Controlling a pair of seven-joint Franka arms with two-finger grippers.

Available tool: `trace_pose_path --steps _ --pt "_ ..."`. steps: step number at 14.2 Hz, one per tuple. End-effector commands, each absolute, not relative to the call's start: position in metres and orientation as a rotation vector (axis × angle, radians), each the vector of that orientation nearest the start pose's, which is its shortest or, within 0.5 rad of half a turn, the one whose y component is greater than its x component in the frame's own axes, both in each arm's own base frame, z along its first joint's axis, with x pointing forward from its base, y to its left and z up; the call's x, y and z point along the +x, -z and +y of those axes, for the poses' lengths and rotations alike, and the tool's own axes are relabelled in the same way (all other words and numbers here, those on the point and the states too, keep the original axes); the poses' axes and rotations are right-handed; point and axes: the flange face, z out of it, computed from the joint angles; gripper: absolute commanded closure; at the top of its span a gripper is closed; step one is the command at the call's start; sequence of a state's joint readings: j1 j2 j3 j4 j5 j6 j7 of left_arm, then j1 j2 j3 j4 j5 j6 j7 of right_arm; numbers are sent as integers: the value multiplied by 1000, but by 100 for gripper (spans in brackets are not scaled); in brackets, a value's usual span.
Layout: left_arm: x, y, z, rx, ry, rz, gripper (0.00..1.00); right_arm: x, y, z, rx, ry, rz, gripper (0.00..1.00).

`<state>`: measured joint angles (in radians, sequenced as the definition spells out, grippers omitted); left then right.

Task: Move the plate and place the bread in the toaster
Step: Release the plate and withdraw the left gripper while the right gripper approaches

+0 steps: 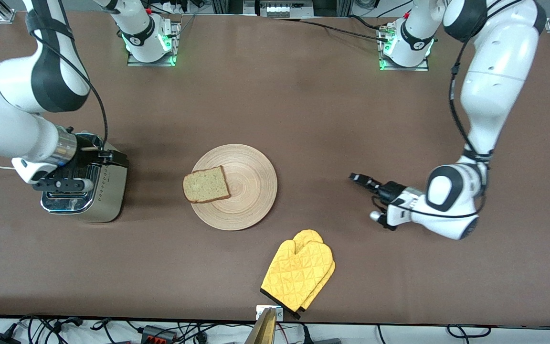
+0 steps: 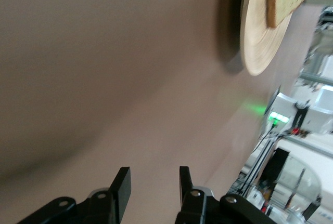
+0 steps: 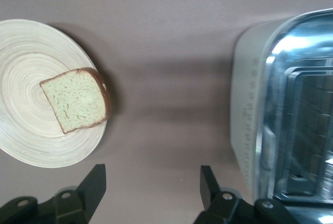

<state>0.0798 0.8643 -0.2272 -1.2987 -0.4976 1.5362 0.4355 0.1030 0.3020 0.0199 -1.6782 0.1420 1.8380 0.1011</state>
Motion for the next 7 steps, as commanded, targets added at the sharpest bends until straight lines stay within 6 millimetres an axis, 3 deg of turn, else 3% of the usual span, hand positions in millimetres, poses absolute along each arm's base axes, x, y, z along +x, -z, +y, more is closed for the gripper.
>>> trace_pose_path --steps 1,2,3,4,5,7 --pt "675 -270 -45 2400 670 -528 48 631 -381 116 -2961 -264 65 21" --pt "678 -281 -19 2461 688 -541 45 634 -365 120 -2916 -291 96 22" --pt "679 -309 4 2537 695 -552 40 635 -352 125 -2853 -315 135 22" --pt "678 -335 14 2611 683 -575 38 636 -339 133 -2823 -328 146 22" --pt "676 -358 25 2694 680 -594 29 638 -326 140 -2825 -326 133 22" --pt "670 -403 53 2813 646 -604 0 641 -295 142 -2828 -321 140 22"
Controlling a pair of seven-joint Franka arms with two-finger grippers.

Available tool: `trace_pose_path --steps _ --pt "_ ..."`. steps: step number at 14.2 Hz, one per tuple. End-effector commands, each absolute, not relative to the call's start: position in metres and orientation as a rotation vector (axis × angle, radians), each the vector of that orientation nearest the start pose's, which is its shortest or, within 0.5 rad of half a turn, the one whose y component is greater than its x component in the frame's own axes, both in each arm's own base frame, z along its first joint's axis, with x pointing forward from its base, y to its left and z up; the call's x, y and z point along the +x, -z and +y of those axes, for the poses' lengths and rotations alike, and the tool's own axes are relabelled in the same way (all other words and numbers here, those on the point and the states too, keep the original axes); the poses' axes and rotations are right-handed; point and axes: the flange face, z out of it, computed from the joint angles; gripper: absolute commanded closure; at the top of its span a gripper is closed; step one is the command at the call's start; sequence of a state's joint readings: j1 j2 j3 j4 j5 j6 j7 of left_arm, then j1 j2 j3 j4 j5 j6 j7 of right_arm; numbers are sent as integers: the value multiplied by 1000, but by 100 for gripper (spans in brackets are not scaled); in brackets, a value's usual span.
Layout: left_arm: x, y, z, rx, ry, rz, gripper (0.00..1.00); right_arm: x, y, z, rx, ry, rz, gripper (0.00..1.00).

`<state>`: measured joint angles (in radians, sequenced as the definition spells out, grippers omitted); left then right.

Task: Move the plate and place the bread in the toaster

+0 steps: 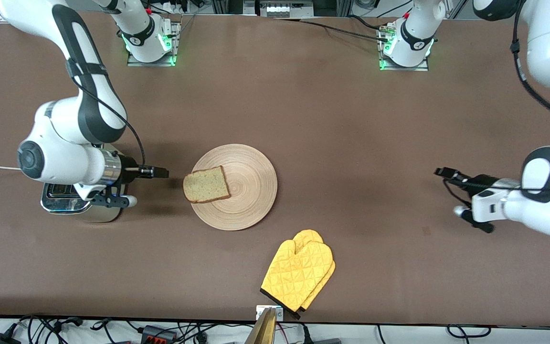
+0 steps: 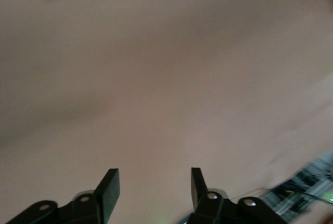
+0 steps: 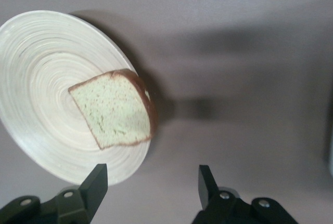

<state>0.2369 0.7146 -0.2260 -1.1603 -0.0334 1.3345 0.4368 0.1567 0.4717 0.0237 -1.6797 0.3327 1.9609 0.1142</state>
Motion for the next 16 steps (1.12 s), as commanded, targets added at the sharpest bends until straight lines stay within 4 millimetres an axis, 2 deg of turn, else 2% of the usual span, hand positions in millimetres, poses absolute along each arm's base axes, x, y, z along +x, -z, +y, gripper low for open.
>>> trace_pose_path --steps 1,2,4,5,7,8,10,13,16 --pt "664 -425 73 -3185 -678 633 0 642 -287 143 -2826 -320 107 22" --pt "658 -444 84 -3187 -657 600 0 643 -278 145 -2814 -316 54 22" --pt "645 -487 104 -3193 -587 549 0 643 -258 148 -2748 -337 52 22" --pt "636 -516 105 -3203 -515 538 0 643 -253 148 -2741 -336 39 22" --pt "629 -547 96 -3181 -440 526 0 645 -240 148 -2745 -308 7 22" --pt "626 -556 96 -3172 -419 518 0 646 -233 147 -2748 -301 -2 22" --pt "625 -556 101 -3157 -425 497 0 647 -220 146 -2755 -284 -14 23" --pt "629 -567 76 -3121 -393 460 0 645 -217 164 -2759 -270 -39 25" --pt "629 -573 64 -3082 -389 458 0 644 -214 167 -2725 -277 -5 26"
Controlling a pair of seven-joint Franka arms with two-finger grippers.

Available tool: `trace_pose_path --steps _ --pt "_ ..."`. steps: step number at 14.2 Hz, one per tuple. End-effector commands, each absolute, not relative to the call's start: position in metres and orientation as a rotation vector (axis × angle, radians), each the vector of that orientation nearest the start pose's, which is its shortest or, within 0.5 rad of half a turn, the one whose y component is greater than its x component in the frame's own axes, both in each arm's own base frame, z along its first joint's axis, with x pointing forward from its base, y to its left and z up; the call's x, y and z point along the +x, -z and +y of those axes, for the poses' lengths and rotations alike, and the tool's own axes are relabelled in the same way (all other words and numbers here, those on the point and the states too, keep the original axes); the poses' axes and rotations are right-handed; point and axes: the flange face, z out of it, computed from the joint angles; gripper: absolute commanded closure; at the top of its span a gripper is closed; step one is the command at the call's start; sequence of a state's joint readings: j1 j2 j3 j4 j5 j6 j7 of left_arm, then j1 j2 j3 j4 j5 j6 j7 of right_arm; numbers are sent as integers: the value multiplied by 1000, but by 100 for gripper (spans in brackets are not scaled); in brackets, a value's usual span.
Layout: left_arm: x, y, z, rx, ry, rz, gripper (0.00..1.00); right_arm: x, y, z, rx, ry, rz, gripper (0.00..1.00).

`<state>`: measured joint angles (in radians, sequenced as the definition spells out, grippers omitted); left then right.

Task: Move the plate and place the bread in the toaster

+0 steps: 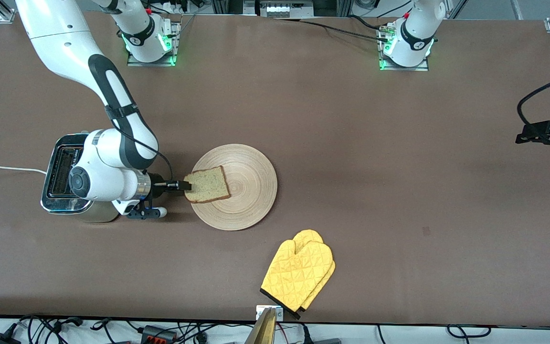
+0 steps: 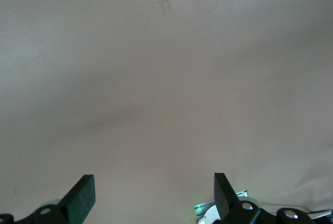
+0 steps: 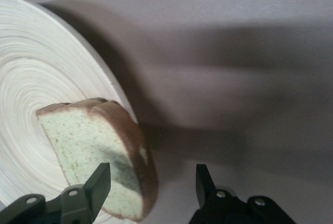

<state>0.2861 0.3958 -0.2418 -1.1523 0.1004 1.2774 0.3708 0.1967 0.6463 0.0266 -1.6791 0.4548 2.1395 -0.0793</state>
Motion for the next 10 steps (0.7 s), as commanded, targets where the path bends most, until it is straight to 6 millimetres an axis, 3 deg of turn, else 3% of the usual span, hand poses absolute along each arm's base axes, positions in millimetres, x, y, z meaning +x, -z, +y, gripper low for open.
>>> trace_pose_path --steps 1,3,6,8,10 --pt "623 -587 62 -3081 -332 433 0 644 -214 168 -2692 -279 32 28" --pt "598 -597 56 -3054 -246 327 0 644 -212 167 -2688 -277 15 37" --pt "548 -589 45 -3060 -179 113 0 643 -209 166 -2689 -289 16 52" --pt "542 -584 67 -3128 -188 33 0 643 -209 166 -2689 -289 16 65" --pt "535 -587 65 -3148 -178 27 0 643 -209 166 -2689 -293 11 75"
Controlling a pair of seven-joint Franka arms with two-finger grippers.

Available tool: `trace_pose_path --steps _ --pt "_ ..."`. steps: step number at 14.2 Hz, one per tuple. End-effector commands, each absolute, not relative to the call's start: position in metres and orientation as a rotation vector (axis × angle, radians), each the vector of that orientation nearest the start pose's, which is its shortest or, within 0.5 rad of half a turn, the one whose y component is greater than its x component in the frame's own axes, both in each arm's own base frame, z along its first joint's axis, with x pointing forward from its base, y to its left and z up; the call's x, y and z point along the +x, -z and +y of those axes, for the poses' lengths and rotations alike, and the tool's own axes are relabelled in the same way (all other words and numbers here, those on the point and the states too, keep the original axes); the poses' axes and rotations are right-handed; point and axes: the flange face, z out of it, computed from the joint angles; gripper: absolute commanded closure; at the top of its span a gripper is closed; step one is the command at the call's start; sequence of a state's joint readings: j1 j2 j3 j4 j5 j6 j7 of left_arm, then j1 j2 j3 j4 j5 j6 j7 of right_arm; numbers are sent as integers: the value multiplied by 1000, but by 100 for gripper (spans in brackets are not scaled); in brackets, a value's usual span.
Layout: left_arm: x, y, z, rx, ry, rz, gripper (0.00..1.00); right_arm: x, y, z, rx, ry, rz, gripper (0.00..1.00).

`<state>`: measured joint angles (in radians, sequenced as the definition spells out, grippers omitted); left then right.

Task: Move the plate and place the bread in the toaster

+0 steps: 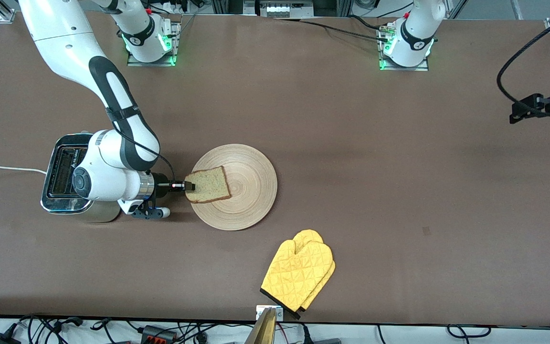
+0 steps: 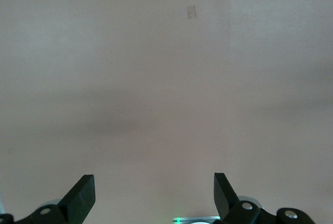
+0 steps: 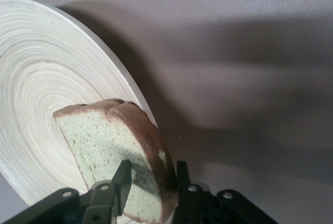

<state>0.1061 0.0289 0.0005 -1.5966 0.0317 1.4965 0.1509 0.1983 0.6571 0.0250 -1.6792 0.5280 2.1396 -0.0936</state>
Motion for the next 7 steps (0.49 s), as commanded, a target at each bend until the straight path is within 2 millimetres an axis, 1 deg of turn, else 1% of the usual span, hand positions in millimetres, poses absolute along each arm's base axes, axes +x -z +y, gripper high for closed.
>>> trace_pose_path --steps 1,3,4,6,7 --pt "528 -584 60 -3148 -192 22 0 643 -209 166 -2690 -293 9 81" --pt "513 -581 59 -3150 -171 25 0 644 -210 166 -2691 -291 7 91" --pt "510 -583 57 -3150 -163 28 0 644 -211 166 -2690 -289 6 96" --pt "511 -582 59 -3149 -168 23 0 644 -211 166 -2689 -289 7 99" --pt "511 -582 59 -3147 -169 23 0 645 -216 167 -2689 -279 5 100"
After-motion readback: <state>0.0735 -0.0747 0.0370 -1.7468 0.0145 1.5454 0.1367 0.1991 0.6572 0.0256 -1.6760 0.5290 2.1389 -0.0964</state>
